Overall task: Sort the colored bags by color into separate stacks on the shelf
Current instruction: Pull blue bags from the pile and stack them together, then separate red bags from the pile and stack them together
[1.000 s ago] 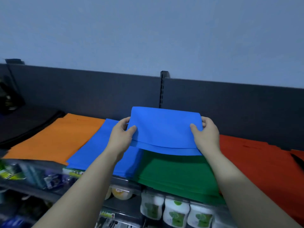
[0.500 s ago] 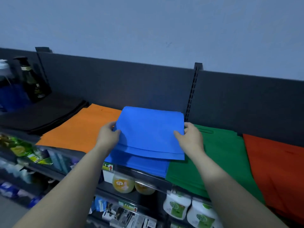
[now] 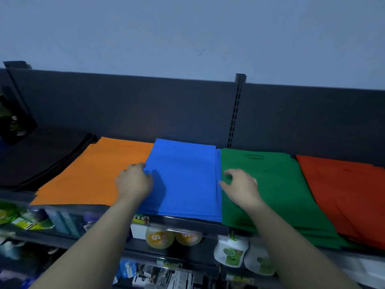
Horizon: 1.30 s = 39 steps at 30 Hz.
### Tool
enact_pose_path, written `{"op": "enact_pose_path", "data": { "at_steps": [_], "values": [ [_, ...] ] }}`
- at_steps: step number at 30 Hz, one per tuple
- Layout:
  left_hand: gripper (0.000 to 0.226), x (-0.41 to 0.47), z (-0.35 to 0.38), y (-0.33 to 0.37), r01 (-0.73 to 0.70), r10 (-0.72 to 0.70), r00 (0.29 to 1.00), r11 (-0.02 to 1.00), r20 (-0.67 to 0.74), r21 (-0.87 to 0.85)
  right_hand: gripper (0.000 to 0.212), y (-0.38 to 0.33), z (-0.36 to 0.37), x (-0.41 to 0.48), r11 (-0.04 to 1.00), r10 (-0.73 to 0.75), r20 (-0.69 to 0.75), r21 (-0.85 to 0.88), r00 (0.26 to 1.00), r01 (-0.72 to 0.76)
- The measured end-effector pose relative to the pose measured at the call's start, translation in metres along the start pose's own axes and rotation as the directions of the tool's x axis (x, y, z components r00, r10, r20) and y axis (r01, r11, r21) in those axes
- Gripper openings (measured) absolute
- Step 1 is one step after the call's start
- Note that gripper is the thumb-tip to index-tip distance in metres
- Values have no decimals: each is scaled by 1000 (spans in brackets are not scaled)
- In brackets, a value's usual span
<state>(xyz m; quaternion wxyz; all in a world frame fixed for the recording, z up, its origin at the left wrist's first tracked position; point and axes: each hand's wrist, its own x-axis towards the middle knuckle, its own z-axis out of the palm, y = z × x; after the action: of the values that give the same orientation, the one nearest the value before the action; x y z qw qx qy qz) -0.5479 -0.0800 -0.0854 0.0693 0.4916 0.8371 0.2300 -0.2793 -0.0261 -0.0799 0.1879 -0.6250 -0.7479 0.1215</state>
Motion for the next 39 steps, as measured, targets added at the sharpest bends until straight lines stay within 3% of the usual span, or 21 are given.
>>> {"op": "enact_pose_path", "data": {
  "at_steps": [10, 20, 31, 39],
  "values": [
    [42, -32, 29, 136, -418, 417, 908, 907, -43, -51, 45, 89, -67, -23, 973, 134, -232, -155, 964, -172],
    [41, -89, 90, 270, -639, 641, 768, 765, -9, -78, 43, 215, -135, -59, 916, 314, -353, -132, 881, -379],
    [37, -185, 180, 464, -666, 733, 675, 656, 86, -356, 36, 405, -230, -96, 815, 486, -351, -147, 800, -560],
    [21, -237, 251, 564, -543, 707, 655, 687, 268, -483, 33, 520, -259, -116, 749, 602, -272, -133, 751, -649]
  ]
}}
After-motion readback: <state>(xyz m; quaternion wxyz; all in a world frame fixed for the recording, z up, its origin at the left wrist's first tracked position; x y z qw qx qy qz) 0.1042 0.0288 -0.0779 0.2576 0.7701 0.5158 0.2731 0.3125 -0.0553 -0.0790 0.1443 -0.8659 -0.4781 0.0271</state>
